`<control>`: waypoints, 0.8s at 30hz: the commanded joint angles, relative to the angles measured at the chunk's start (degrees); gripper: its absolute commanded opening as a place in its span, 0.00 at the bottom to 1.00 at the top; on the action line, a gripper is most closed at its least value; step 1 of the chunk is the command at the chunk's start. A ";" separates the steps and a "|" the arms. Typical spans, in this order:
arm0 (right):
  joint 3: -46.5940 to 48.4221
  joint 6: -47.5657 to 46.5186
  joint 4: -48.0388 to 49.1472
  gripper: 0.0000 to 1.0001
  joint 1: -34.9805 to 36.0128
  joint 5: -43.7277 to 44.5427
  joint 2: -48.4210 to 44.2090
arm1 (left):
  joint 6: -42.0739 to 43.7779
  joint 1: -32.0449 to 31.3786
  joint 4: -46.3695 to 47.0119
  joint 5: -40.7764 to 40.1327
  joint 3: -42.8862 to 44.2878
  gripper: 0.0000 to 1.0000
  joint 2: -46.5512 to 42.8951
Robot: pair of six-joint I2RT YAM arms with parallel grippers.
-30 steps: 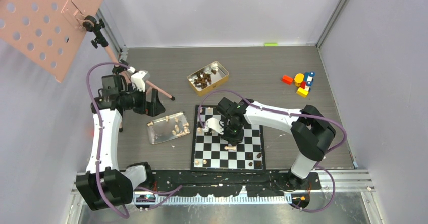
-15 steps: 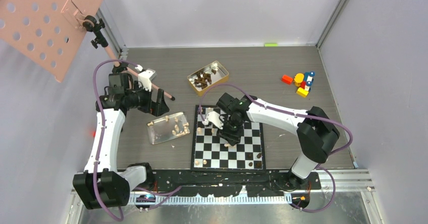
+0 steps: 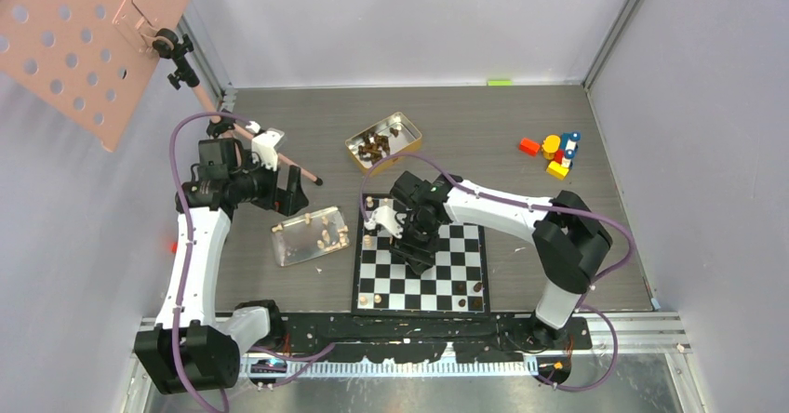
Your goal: Set up the chess pieces on the board
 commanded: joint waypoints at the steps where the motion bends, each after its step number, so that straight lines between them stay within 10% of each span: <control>1: 1.62 0.41 1.53 0.54 1.49 1.41 1.34 | 0.64 -0.09 2.40 -0.27 -0.14 0.99 -1.15; 15: -0.05 0.42 4.81 0.43 5.92 10.01 2.75 | 0.98 -0.11 2.88 0.09 -0.60 0.99 -0.61; 24: -0.04 0.69 7.35 0.17 7.88 17.27 2.12 | 1.08 -0.11 3.05 -0.54 -0.18 0.99 -0.20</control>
